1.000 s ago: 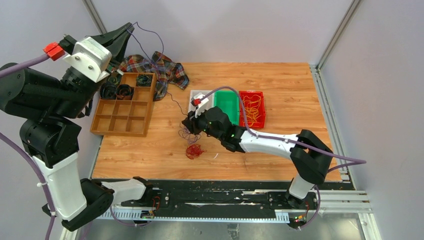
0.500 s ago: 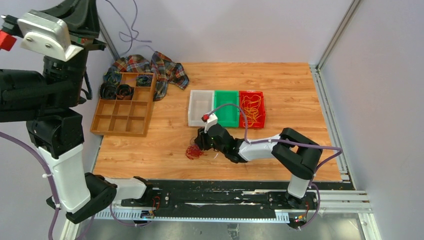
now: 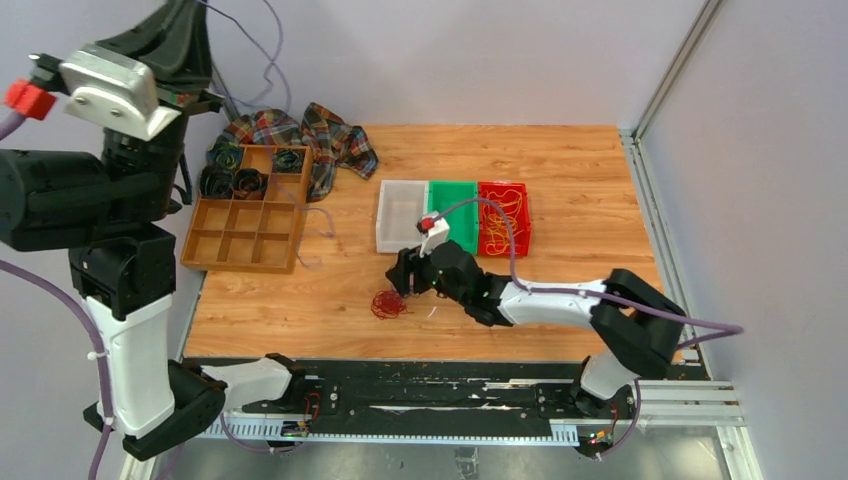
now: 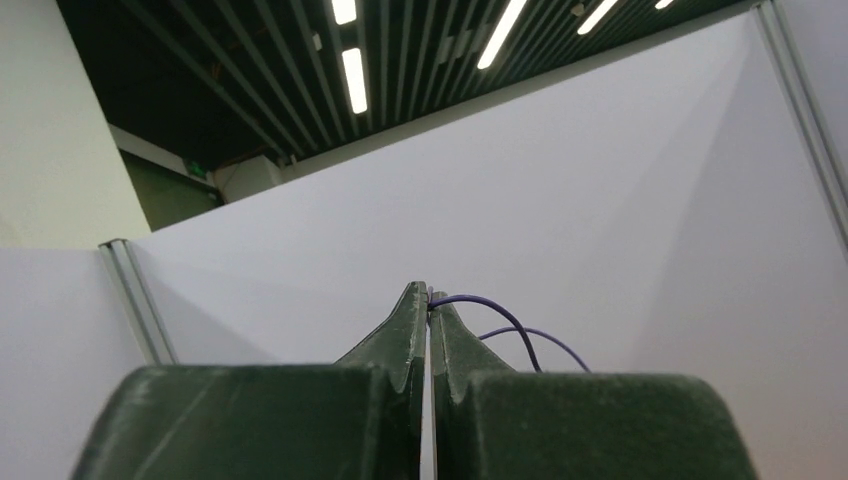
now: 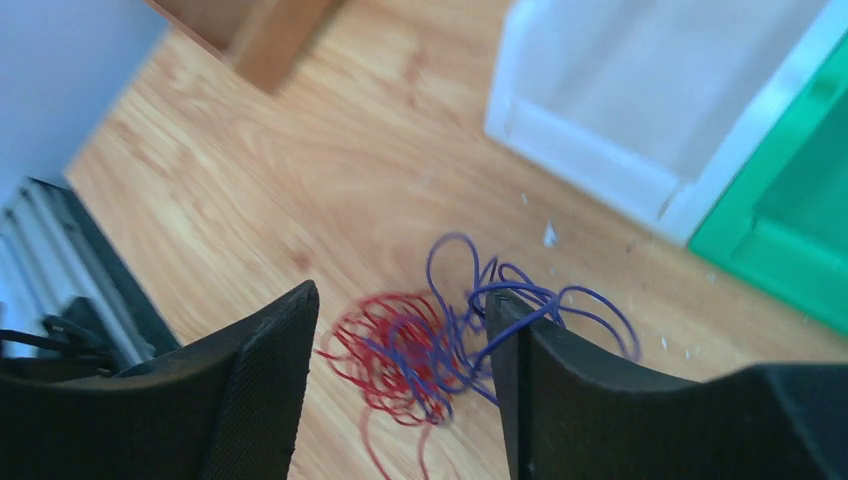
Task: Untangle the cables
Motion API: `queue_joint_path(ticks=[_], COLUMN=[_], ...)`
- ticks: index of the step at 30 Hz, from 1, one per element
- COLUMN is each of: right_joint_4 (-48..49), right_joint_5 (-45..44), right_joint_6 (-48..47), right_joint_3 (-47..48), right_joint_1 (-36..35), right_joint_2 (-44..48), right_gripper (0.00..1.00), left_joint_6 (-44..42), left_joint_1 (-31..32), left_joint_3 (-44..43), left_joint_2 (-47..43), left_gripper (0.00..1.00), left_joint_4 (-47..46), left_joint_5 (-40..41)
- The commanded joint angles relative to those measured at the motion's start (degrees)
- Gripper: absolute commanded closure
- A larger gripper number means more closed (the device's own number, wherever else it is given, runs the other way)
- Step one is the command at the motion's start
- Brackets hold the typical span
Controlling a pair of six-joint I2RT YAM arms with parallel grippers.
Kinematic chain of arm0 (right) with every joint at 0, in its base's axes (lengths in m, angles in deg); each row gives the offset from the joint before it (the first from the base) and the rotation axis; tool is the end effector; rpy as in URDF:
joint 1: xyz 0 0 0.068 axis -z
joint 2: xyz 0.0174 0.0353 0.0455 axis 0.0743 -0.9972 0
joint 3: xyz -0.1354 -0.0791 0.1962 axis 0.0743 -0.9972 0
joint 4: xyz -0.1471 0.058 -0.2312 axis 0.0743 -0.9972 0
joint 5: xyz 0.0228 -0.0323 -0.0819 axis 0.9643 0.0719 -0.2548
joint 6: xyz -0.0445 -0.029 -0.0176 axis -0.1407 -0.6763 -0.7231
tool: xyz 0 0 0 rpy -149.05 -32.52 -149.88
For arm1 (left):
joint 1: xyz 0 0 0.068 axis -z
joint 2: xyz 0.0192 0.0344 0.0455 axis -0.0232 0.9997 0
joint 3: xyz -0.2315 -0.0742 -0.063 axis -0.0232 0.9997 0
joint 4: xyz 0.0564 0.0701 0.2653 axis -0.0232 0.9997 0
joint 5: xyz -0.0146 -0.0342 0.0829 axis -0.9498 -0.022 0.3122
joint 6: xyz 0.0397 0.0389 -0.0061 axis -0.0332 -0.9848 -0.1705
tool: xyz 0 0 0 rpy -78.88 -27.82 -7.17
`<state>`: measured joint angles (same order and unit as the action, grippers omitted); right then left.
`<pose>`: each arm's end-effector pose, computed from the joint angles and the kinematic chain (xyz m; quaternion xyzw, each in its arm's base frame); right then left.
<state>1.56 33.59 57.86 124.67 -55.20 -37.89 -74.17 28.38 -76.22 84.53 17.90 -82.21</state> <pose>0.1875 0.3071 0.1680 -0.1736 0.7809 0.3742 0.4691 0.0968 -0.0512 0.6741 0.1912 0.3264 -0.0054 0.9257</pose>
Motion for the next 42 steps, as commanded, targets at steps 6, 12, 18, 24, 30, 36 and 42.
queue_joint_path(ticks=[6,12,18,24,30,36,42], right_joint_4=[-10.77,-14.15,-15.45,-20.74,-30.99,-34.2,-34.97], right_joint_5=[-1.7,-3.88,-6.75,-8.72,-12.83,-15.11,-17.1], right_joint_6=[-6.27,-7.81,-7.45,-4.19,-1.11,-0.74,-0.31], right_joint_3=[8.55,9.46,4.08,-2.21,-6.45,-9.88,-11.17], right_joint_1=[0.43,1.25,1.8,1.76,1.78,1.81,1.81], right_joint_2=[12.25,16.65,23.66,31.43,37.76,44.25,46.04], right_gripper=[0.34,0.35,0.47,0.56,0.57,0.57,0.58], left_joint_6=[3.25,6.15,6.84,7.41,7.96,11.73,17.62], left_joint_1=[0.37,0.37,0.38,0.37,0.37,0.42,1.04], left_joint_3=[12.51,17.38,17.25,17.98,21.84,20.22,20.22], left_joint_2=[-3.6,-3.04,-1.4,0.06,0.94,4.89,8.28], left_gripper=[1.0,1.0,1.0,1.0,1.0,1.0,1.0], left_joint_4=[5.29,6.92,5.05,4.2,1.47,1.65,-2.12], left_joint_5=[-4.79,-6.42,-6.63,-6.92,-6.79,-8.97,-11.37])
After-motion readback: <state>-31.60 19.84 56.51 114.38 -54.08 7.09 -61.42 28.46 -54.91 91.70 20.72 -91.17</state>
